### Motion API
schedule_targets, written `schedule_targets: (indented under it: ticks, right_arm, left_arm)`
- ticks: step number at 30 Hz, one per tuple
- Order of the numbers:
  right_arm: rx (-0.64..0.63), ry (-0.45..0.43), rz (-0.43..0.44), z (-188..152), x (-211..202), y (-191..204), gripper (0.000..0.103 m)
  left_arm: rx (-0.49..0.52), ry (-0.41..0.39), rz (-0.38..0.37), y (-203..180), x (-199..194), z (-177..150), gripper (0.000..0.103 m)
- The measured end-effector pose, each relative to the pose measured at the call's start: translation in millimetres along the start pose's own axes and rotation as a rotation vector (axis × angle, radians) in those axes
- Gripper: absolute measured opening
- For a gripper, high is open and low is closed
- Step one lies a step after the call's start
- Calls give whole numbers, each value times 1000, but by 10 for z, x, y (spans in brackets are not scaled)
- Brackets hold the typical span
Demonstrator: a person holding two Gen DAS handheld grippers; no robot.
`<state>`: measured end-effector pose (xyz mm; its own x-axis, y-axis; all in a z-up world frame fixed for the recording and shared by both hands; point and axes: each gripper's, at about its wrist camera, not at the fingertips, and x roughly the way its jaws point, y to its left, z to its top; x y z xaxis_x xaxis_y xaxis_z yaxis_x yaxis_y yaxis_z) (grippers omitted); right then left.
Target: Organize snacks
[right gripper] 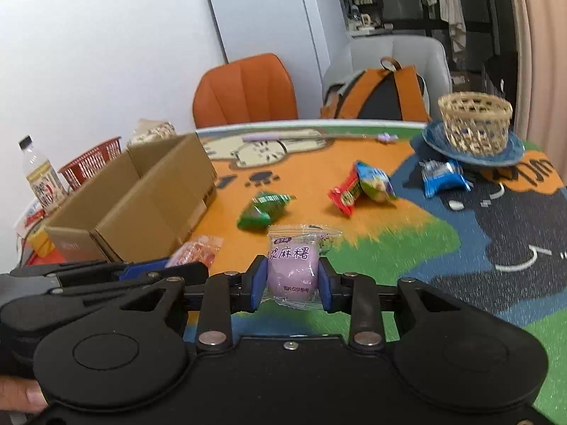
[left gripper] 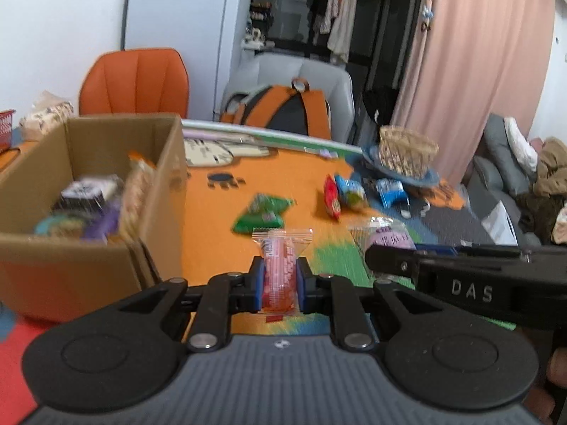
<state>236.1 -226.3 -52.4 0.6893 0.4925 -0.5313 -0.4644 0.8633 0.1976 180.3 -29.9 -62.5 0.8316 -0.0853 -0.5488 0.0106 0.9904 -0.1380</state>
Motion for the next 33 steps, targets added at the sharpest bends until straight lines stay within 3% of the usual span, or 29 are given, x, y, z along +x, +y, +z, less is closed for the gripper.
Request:
schedule_targets:
  ticks: [15,33]
  right_arm:
    - [-55,-97,66,417,-18,405,31]
    - [-122,-104,142,622,226,978,31]
  left_arm:
    - [-77,-109,29,407,-308,468,17]
    - [-213,-124,116,1232,-380,613,17]
